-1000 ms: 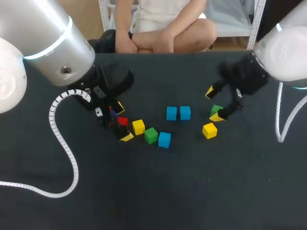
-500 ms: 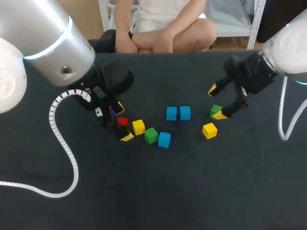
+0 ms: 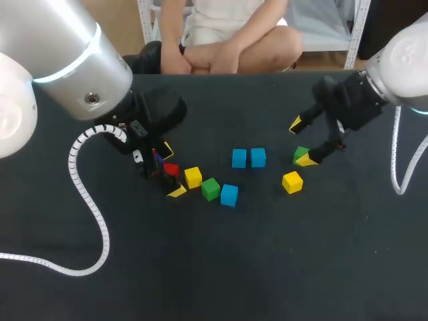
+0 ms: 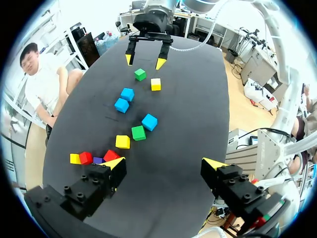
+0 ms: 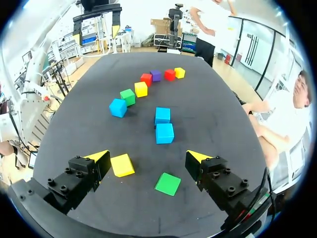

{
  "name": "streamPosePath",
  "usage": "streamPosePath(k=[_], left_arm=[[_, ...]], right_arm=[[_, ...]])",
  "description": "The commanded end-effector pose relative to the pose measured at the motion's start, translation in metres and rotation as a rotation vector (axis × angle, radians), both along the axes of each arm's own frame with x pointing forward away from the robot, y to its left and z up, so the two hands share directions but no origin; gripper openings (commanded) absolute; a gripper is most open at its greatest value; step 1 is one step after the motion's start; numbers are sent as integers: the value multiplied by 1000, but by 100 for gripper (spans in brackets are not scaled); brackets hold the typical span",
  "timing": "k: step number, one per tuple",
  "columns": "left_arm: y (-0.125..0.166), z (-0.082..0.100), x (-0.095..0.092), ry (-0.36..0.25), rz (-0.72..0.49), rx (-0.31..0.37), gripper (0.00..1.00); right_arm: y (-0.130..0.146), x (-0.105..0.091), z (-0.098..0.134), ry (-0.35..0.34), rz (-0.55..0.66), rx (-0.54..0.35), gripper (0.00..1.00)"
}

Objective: Place the blue cubes, place green cubes on the blue cubes, place the yellow cubes on the green cubes, then place the red cubes on the yellow cubes, and place purple cube on the red cubes.

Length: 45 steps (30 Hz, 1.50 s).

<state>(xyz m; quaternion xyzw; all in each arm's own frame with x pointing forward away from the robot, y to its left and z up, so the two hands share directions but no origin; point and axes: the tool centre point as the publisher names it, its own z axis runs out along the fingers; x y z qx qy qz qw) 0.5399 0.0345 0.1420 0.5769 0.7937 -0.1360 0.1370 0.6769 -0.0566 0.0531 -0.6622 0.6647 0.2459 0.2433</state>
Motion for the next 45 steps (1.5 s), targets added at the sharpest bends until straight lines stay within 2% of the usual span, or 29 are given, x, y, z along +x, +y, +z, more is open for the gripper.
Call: streamPosePath(k=[1, 10, 12, 14, 18, 23, 24, 29, 34, 39, 45], left_arm=[[0, 0, 1, 2, -2, 2, 100], [0, 0, 1, 2, -2, 2, 100], [-10, 11, 0, -16, -56, 20, 100], [-25, 18, -3, -22, -105, 82, 100], [-52, 21, -13, -54, -203, 138, 100], [-67, 4, -22, -28, -217, 238, 100], [-70, 0, -24, -23, -220, 240, 100], [-73, -19, -28, -11, -229, 224, 100], [-68, -40, -23, 14, -224, 224, 100], [-66, -50, -15, 18, -242, 215, 100], [-65, -61, -3, 29, -261, 172, 100]], right_arm=[[-1, -1, 0, -1, 0, 2, 100], [-1, -1, 0, -1, 0, 2, 100], [-1, -1, 0, -1, 0, 2, 100], [-1, -1, 0, -1, 0, 2, 100], [-1, -1, 0, -1, 0, 2, 100], [-1, -1, 0, -1, 0, 2, 100], [-1, -1, 0, -1, 0, 2, 100], [-1, -1, 0, -1, 0, 2, 100], [-1, -1, 0, -1, 0, 2, 100], [-1, -1, 0, -1, 0, 2, 100], [-1, -1, 0, -1, 0, 2, 100]])
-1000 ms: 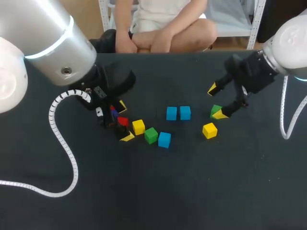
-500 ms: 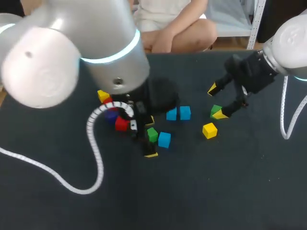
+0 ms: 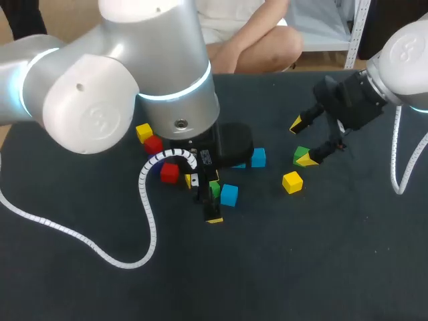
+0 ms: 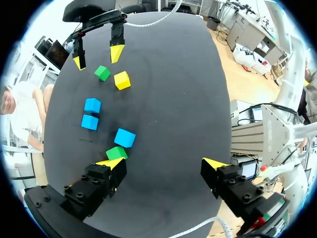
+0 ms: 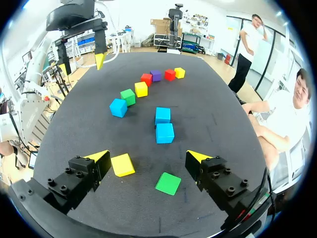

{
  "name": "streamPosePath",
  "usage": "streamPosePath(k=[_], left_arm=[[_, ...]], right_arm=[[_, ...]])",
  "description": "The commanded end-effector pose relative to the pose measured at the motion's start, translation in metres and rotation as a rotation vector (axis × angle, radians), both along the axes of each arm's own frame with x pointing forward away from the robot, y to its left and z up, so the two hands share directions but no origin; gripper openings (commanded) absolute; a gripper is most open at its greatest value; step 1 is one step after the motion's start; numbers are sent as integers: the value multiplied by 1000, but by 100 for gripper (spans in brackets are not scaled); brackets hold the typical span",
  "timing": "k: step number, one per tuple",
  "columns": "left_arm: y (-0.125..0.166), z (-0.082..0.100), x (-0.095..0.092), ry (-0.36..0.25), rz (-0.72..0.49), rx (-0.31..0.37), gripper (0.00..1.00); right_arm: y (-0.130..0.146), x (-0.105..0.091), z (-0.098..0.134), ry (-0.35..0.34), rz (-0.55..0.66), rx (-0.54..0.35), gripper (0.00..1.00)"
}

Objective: Place the blue cubes, place green cubes on the blue cubes, place the yellow cubes on the green cubes, then place the red cubes on the yellow cubes, and place purple cube on the red cubes.

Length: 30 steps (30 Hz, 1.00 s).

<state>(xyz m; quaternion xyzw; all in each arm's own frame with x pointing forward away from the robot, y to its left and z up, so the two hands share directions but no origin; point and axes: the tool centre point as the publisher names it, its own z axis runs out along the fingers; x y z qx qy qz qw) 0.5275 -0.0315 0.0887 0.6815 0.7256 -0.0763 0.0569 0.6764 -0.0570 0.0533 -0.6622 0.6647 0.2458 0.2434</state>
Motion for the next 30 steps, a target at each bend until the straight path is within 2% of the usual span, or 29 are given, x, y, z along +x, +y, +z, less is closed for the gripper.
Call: streamPosePath(k=[1, 6, 25, 30], left_arm=[[0, -9, 11, 23, -9, -26, 100], [-1, -13, 16, 51, -16, -53, 100], [-1, -13, 16, 51, -16, -53, 100], [-19, -11, 20, 32, -80, -30, 100]], right_arm=[[0, 0, 0, -1, 0, 2, 100], [0, 0, 0, -1, 0, 2, 100], [0, 0, 0, -1, 0, 2, 100], [0, 0, 0, -1, 0, 2, 100]])
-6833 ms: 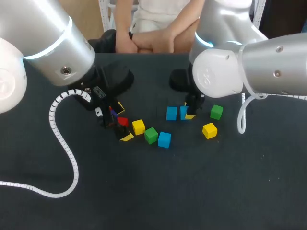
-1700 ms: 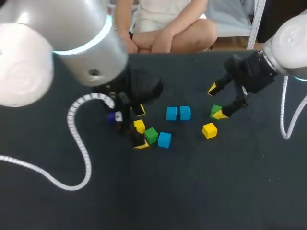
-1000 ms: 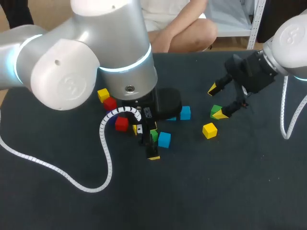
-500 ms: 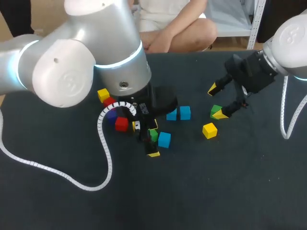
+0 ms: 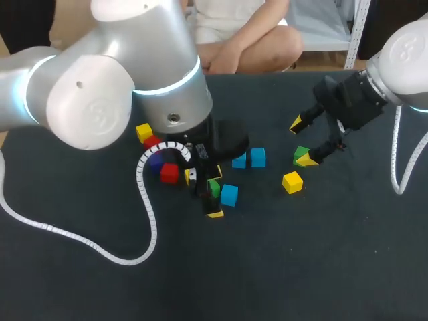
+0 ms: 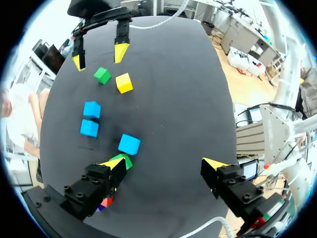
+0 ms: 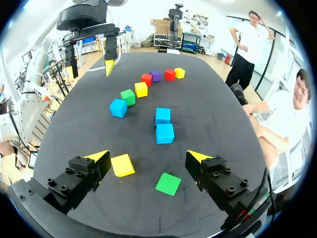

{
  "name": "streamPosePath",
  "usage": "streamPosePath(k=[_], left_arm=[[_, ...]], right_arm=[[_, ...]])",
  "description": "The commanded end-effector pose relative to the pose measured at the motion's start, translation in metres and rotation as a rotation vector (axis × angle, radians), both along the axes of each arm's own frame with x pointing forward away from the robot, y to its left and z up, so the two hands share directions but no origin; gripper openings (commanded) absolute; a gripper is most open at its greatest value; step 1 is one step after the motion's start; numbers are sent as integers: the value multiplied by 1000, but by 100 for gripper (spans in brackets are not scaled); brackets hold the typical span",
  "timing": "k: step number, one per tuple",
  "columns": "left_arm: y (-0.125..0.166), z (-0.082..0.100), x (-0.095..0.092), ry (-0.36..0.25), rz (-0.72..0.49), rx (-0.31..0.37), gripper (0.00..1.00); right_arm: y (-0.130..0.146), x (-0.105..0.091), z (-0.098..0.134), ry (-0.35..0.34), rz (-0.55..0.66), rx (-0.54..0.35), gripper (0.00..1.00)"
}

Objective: Place the blue cubes, place green cubes on the blue cubes, place the yellow cubes on the green cubes, then place the red cubes on the yellow cubes, and place purple cube on the red cubes.

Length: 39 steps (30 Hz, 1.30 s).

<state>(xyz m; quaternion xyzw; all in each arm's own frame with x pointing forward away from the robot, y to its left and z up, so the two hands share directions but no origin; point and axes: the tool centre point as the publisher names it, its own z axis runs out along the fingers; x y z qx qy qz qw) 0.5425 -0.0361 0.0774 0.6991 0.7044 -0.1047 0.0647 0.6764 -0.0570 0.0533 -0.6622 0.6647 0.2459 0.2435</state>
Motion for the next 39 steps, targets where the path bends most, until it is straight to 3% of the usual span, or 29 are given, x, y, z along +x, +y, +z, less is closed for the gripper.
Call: streamPosePath(k=[1, 10, 24, 32, 39], left_arm=[[-17, -1, 6, 11, -34, 21, 100], [-37, -7, 12, 31, -106, 70, 100], [-38, -26, 6, 56, -117, 128, 100], [-32, -36, 8, 34, -112, 148, 100], [-31, -39, 21, 20, -111, 137, 100]], right_arm=[[0, 0, 0, -1, 0, 2, 100], [0, 0, 0, -1, 0, 2, 100], [0, 0, 0, -1, 0, 2, 100], [0, 0, 0, -1, 0, 2, 100], [0, 0, 0, -1, 0, 2, 100]])
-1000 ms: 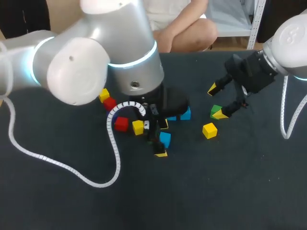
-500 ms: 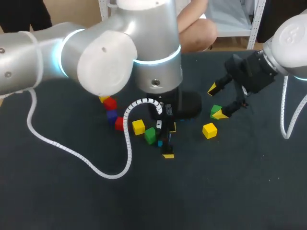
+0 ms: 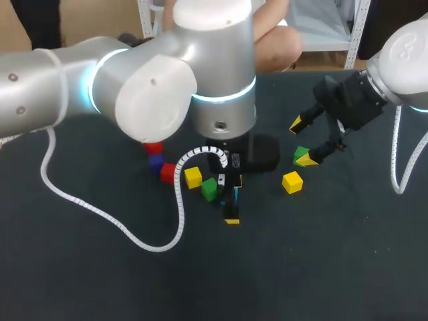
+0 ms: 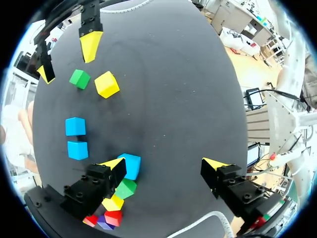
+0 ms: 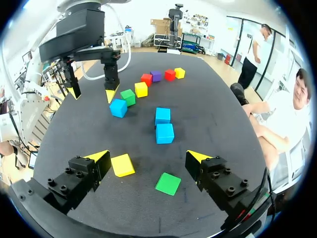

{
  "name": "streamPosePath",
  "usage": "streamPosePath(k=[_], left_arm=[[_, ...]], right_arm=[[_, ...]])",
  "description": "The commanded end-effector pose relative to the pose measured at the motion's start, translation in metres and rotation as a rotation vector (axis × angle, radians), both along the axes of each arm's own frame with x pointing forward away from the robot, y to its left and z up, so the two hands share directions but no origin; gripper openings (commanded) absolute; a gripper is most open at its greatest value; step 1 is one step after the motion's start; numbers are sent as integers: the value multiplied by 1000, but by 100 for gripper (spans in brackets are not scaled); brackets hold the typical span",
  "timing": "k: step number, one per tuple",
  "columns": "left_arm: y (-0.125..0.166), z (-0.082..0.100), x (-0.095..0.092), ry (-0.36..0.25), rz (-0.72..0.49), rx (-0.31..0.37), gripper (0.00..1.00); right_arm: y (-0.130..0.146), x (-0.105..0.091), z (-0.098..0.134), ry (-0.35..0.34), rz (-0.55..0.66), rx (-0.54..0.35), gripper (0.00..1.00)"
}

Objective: Place the blue cubes, place green cubes on the blue cubes, place the yellow cubes on the green cubes, then place the red cubes on the yellow cubes, and place purple cube on the red cubes.

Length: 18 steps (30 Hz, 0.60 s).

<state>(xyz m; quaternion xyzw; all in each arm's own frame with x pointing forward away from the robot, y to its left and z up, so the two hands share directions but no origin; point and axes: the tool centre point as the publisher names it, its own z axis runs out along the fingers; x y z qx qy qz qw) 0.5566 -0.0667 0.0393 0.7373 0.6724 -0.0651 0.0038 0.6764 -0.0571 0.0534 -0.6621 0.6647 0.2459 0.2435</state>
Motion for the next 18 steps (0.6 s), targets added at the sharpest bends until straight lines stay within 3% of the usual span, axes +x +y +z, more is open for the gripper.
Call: streamPosePath(k=[1, 11, 18], left_arm=[[-1, 0, 9, 1, -6, -1, 100], [-8, -1, 21, 2, -41, 13, 100], [-7, -9, 20, 17, -39, 32, 100]], right_arm=[[0, 0, 0, -1, 0, 2, 100], [0, 0, 0, -1, 0, 2, 100], [0, 0, 0, -1, 0, 2, 100]])
